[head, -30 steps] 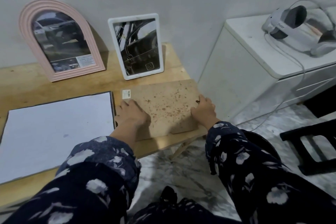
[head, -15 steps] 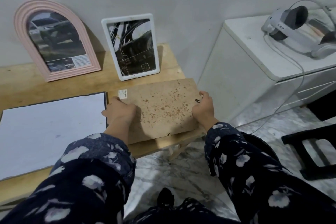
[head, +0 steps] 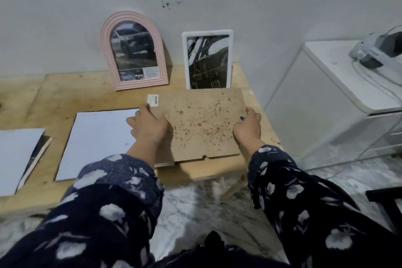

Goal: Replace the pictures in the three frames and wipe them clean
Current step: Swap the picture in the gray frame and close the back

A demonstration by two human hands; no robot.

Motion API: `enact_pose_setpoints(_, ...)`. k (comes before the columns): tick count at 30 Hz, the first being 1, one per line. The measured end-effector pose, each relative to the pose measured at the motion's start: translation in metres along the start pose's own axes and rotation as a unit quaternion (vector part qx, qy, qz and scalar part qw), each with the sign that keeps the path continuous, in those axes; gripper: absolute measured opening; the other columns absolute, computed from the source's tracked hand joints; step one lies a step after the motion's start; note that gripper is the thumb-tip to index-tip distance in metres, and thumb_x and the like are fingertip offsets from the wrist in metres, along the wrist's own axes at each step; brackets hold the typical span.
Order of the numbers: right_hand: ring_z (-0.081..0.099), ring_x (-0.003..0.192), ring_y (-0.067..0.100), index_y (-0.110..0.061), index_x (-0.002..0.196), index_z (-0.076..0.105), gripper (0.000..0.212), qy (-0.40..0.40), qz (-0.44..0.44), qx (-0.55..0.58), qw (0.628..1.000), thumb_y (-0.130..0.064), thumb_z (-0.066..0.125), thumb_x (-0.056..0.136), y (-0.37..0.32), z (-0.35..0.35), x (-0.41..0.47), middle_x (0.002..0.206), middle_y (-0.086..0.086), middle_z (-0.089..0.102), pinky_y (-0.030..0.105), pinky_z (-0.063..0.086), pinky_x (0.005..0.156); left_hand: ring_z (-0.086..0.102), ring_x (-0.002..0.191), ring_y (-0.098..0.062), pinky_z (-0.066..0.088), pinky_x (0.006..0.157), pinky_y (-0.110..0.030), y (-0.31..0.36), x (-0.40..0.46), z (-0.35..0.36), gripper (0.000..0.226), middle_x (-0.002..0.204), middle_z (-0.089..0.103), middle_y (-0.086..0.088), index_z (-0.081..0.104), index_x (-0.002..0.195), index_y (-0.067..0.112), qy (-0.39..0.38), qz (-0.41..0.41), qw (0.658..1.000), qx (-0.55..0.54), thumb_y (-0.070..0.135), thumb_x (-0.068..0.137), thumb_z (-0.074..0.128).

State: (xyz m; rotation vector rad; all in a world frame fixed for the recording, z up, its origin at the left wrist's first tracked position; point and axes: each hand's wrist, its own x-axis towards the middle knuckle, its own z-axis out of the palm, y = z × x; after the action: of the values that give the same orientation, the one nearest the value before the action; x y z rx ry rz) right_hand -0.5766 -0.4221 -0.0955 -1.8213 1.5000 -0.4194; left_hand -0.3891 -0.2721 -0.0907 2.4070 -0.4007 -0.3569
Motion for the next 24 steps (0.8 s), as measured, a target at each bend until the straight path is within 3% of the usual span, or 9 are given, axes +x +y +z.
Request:
enact_pose_setpoints(6, 0.045, 0.123, 0.033, -0.022, 0.145, 0.03, 0.064, -0.055, -0.04, -0.004, 0.998, -0.01, 0.047, 0.085, -0.05, 0.053, -0.041, 0.141, 0.009, 0.03, 0.045, 0.04, 0.107, 0.03, 0.128, -0.033, 0.037, 0.099, -0.051, -0.062, 0.016, -0.068, 0.061, 0.134, 0.049, -0.009, 0.035, 0.144, 0.021, 0.024, -0.025, 0.999, -0.017, 0.031, 0.088, 0.058)
enact_pose_setpoints(10, 0.045, 0.124, 0.032, -0.023, 0.145, 0.032, 0.063, -0.08, -0.057, -0.017, 0.995, -0.011, 0.049, 0.086, -0.074, 0.086, -0.063, 0.141, 0.009, 0.029, 0.042, 0.038, 0.108, 0.022, 0.134, -0.033, 0.035, 0.102, -0.05, -0.098, 0.024, -0.103, 0.065, 0.137, 0.047, -0.009, 0.033, 0.146, 0.018, 0.018, -0.027, 0.999, -0.034, 0.025, 0.086, 0.058)
enact_pose_setpoints(15, 0.044, 0.123, 0.032, -0.02, 0.141, 0.04, 0.055, -0.087, -0.063, -0.043, 0.993, -0.013, 0.053, 0.088, -0.091, 0.123, -0.086, 0.139, 0.01, 0.03, 0.04, 0.039, 0.107, 0.025, 0.132, -0.034, 0.035, 0.103, -0.048, -0.135, 0.036, -0.133, 0.075, 0.139, 0.045, -0.01, 0.032, 0.147, 0.018, -0.014, -0.011, 1.0, -0.015, 0.028, 0.081, 0.066)
enact_pose_setpoints(24, 0.04, 0.129, 0.033, -0.021, 0.144, 0.036, 0.068, -0.081, -0.056, -0.095, 0.991, -0.039, 0.065, 0.086, -0.095, 0.159, -0.102, 0.143, 0.012, 0.027, 0.041, 0.039, 0.107, 0.027, 0.129, -0.032, 0.035, 0.101, -0.045, -0.163, 0.065, -0.143, 0.075, 0.14, 0.045, -0.009, 0.037, 0.145, 0.019, -0.082, 0.018, 0.996, 0.036, 0.033, 0.078, 0.067)
